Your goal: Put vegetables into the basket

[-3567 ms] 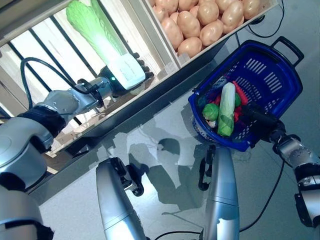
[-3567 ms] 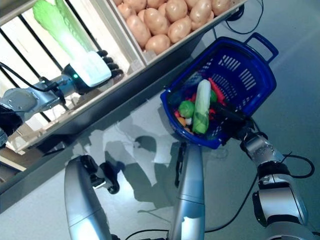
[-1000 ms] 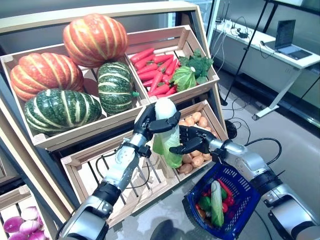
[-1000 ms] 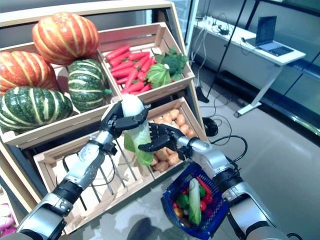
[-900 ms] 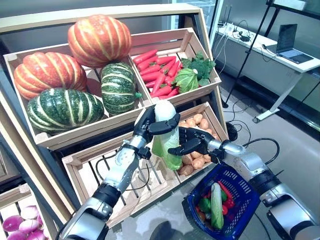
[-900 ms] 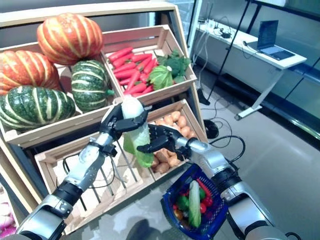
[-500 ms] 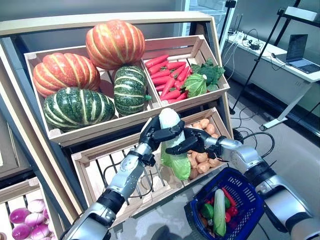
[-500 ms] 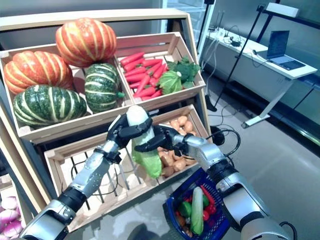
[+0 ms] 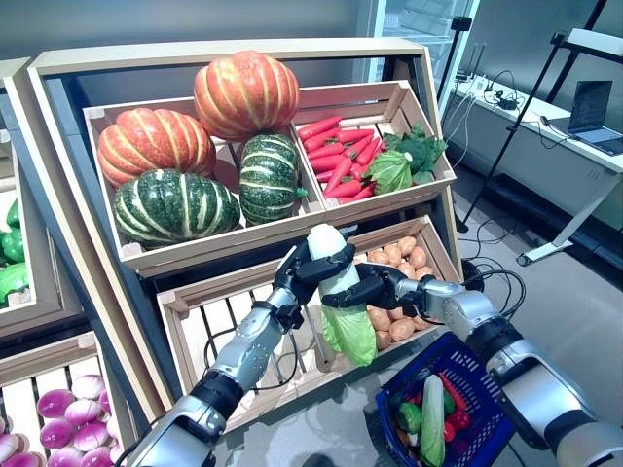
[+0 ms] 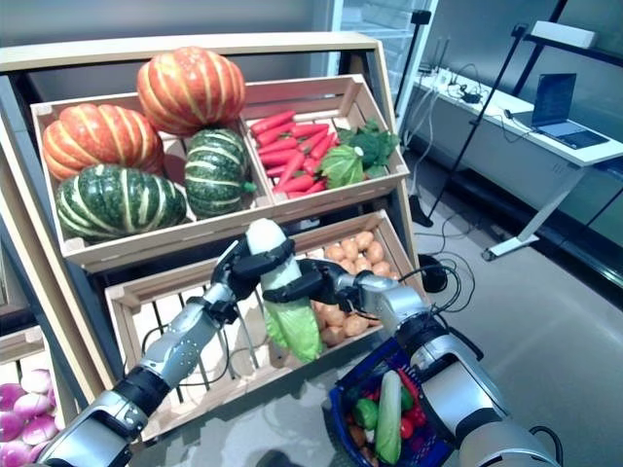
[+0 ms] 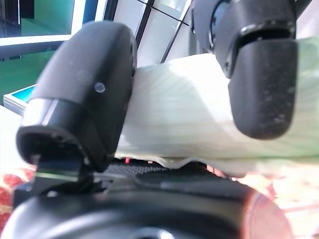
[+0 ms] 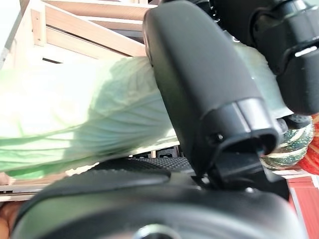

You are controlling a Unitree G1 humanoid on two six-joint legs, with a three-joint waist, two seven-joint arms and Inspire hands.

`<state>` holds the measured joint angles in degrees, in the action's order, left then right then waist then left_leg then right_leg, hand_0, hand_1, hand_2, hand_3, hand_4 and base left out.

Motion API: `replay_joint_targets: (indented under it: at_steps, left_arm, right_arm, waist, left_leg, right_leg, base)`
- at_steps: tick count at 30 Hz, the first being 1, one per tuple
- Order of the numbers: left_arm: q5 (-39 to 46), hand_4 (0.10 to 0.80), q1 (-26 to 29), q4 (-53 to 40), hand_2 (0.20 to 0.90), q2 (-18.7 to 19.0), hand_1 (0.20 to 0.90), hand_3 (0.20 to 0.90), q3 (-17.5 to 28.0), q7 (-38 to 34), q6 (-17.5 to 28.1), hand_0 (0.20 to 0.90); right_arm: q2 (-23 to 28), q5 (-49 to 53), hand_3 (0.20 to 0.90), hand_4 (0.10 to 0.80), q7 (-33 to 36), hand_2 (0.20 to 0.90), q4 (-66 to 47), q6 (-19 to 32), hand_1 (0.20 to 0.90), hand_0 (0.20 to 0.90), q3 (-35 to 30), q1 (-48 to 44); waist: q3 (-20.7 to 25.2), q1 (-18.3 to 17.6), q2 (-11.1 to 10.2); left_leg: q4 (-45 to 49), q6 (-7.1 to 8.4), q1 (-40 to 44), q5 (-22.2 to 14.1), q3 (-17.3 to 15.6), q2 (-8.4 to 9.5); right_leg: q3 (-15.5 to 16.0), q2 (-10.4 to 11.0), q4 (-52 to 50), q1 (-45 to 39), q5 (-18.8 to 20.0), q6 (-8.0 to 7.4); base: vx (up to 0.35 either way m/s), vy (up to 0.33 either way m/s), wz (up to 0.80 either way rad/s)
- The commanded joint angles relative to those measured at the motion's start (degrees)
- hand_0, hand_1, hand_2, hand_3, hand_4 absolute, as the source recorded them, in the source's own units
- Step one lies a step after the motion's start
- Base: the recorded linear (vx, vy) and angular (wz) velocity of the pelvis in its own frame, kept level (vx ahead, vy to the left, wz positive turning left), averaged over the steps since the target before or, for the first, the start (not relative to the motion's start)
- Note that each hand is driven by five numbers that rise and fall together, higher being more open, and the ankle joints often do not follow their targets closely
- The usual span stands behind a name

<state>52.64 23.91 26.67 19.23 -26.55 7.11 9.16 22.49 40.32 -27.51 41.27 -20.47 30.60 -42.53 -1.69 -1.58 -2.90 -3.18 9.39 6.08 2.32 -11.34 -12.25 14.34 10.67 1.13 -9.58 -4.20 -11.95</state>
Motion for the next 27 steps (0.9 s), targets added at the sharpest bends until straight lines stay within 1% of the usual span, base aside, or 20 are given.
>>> replay_joint_targets:
  at_steps: [1, 3, 4, 5, 6, 10, 11, 12, 16, 18, 22, 24, 26, 27]
  left_arm:
    - [1.72, 0.4, 6.29, -13.44, 0.3, -5.13, 0.3, 0.3, -4.33, 8.6, 7.19, 0.3]
    - [0.08, 0.4, 6.53, -14.1, 0.3, -4.43, 0.3, 0.3, -3.87, 7.85, 6.89, 0.3]
    - [-1.0, 0.464, 6.64, -14.27, 0.396, -4.02, 0.396, 0.396, -3.59, 7.12, 6.67, 0.396]
    - [-2.13, 0.538, 6.79, -14.41, 0.507, -3.47, 0.507, 0.507, -3.2, 6.62, 6.0, 0.507]
    - [-2.86, 0.8, 6.99, -14.33, 0.9, -2.77, 0.9, 0.9, -2.83, 6.55, 5.4, 0.9]
    - [-5.72, 0.8, 7.61, -13.23, 0.9, 0.26, 0.9, 0.9, -1.9, 6.07, 4.47, 0.9]
    - [-7.74, 0.8, 7.83, -12.76, 0.9, 1.77, 0.9, 0.9, -1.3, 3.9, 4.82, 0.9]
    - [-8.41, 0.8, 7.89, -12.26, 0.9, 2.45, 0.9, 0.9, -0.7, 3.29, 4.96, 0.9]
    - [-14.25, 0.8, 6.08, -7.95, 0.9, 6.33, 0.9, 0.9, 4.51, 2.21, 6.67, 0.9]
    - [-16.96, 0.8, 5.22, -6.13, 0.9, 8.08, 0.9, 0.9, 6.32, 1.73, 7.28, 0.9]
    - [-24.26, 0.8, 5.07, -1.14, 0.9, 11.94, 0.9, 0.9, 7.91, 0.02, 9.54, 0.9]
    - [-28.07, 0.8, 6.15, 1.49, 0.9, 14.05, 0.9, 0.9, 7.95, -1.73, 10.02, 0.9]
    - [-31.21, 0.8, 6.73, 3.41, 0.9, 15.2, 0.9, 0.9, 8.17, -2.57, 10.82, 0.9]
    - [-35.04, 0.8, 7.54, 5.93, 0.9, 17.19, 0.9, 0.9, 8.11, -3.91, 12.19, 0.9]
  right_arm:
    - [3.38, 1.1, 0.3, 0.4, 6.97, 0.3, 11.63, 5.22, 0.3, 0.3, -7.17, -8.81]
    - [4.21, 0.87, 0.3, 0.4, 7.25, 0.3, 11.06, 5.19, 0.3, 0.3, -7.26, -7.75]
    - [4.65, 0.85, 0.3, 0.4, 7.71, 0.3, 10.6, 5.27, 0.3, 0.3, -7.35, -7.17]
    - [5.18, 1.09, 0.3, 0.4, 8.05, 0.3, 9.91, 5.15, 0.3, 0.3, -7.56, -6.58]
    - [5.68, 1.18, 0.3, 0.4, 8.22, 0.3, 9.53, 5.19, 0.3, 0.3, -7.95, -5.89]
    - [7.62, 0.75, 0.3, 0.4, 8.74, 0.3, 8.76, 5.91, 0.3, 0.3, -9.02, -3.67]
    - [8.53, 0.78, 0.3, 0.4, 9.05, 0.3, 8.47, 6.74, 0.3, 0.3, -9.76, -2.4]
    - [8.96, 1.09, 0.3, 0.4, 8.96, 0.3, 8.31, 7.34, 0.3, 0.3, -10.18, -1.64]
    - [12.01, 1.67, 0.3, 0.4, 7.92, 0.3, 7.37, 8.19, 0.3, 0.3, -14.38, 4.91]
    - [13.05, 2.31, 0.3, 0.4, 8.03, 0.3, 8.23, 8.24, 0.3, 0.3, -16.65, 7.64]
    - [15.45, 1.59, 0.3, 0.4, 7.82, 0.3, 12.0, 9.87, 0.3, 0.3, -21.1, 11.86]
    - [16.62, 2.19, 0.3, 0.4, 8.21, 0.3, 14.63, 10.41, 0.3, 0.3, -22.92, 12.84]
    - [17.4, 2.61, 0.3, 0.4, 8.25, 0.3, 16.21, 10.57, 0.3, 0.3, -23.89, 13.23]
    - [18.29, 3.29, 0.3, 0.4, 8.6, 0.3, 18.32, 11.01, 0.3, 0.3, -25.26, 13.98]
  waist:
    - [3.8, 1.06, 0.85]
    - [3.82, 0.63, 0.96]
    - [3.84, 0.4, 1.04]
    - [3.81, 0.17, 1.11]
    - [3.8, 0.02, 1.15]
    - [3.48, -0.62, 1.44]
    - [3.34, -0.9, 1.57]
    - [3.28, -0.99, 1.6]
    - [3.08, -1.41, 1.69]
    - [3.01, -1.59, 1.74]
    - [2.65, -2.09, 1.86]
    - [2.4, -2.38, 1.93]
    - [2.23, -2.51, 1.97]
    - [2.03, -2.77, 2.07]
  left_leg:
    - [-1.28, -3.34, -0.25, -1.91, -0.74, 2.64]
    - [-1.39, -3.31, 0.01, -1.9, -0.96, 2.58]
    - [-1.45, -3.29, 0.08, -1.86, -1.09, 2.55]
    - [-1.44, -3.29, 0.11, -1.86, -1.22, 2.53]
    - [-1.42, -3.3, 0.11, -1.87, -1.31, 2.5]
    - [-1.41, -3.28, 0.14, -1.8, -1.61, 2.45]
    - [-1.45, -3.3, 0.15, -1.77, -1.69, 2.45]
    - [-1.45, -3.29, 0.17, -1.77, -1.78, 2.43]
    - [-1.44, -3.15, 0.37, -1.7, -2.35, 2.26]
    - [-1.39, -3.11, 0.33, -1.68, -2.57, 2.21]
    - [-1.24, -3.1, 0.13, -1.6, -2.92, 2.06]
    - [-1.06, -3.07, 0.09, -1.54, -3.21, 1.97]
    - [-0.88, -3.08, 0.06, -1.56, -3.45, 1.95]
    - [-0.46, -3.13, 0.05, -1.6, -3.82, 1.93]
  right_leg:
    - [-3.88, -2.91, 2.86, 3.79, 5.78, 4.12]
    - [-4.16, -2.95, 2.94, 3.74, 5.85, 4.07]
    - [-4.33, -2.99, 2.98, 3.75, 5.88, 4.05]
    - [-4.47, -3.0, 2.97, 3.77, 5.85, 4.05]
    - [-4.53, -2.99, 2.92, 3.82, 5.84, 4.01]
    - [-4.97, -3.1, 2.77, 4.1, 5.91, 3.94]
    - [-5.14, -3.14, 2.81, 4.16, 5.94, 3.91]
    - [-5.2, -3.13, 2.81, 4.16, 5.94, 3.89]
    - [-5.11, -3.09, 2.85, 4.08, 6.01, 3.8]
    - [-5.18, -3.07, 2.83, 4.16, 5.99, 3.72]
    - [-5.4, -3.17, 2.71, 4.53, 6.0, 3.59]
    - [-5.55, -3.22, 2.53, 4.66, 5.95, 3.49]
    - [-5.75, -3.24, 2.31, 4.76, 5.81, 3.48]
    - [-6.0, -3.23, 1.75, 4.96, 5.56, 3.47]
  base:
    - [0.0, 0.0, 0.0]
    - [0.0, 0.0, 0.0]
    - [0.0, 0.0, 0.0]
    - [0.008, 0.012, -0.07]
    - [0.002, 0.012, -0.07]
    - [0.0, 0.002, -0.02]
    - [-0.012, 0.023, -0.04]
    - [-0.005, 0.022, -0.07]
    - [0.017, 0.01, -0.07]
    - [0.018, 0.006, -0.1]
    - [0.003, 0.0, -0.03]
    - [0.005, -0.001, -0.03]
    - [0.012, 0.003, -0.1]
    - [0.014, 0.004, -0.17]
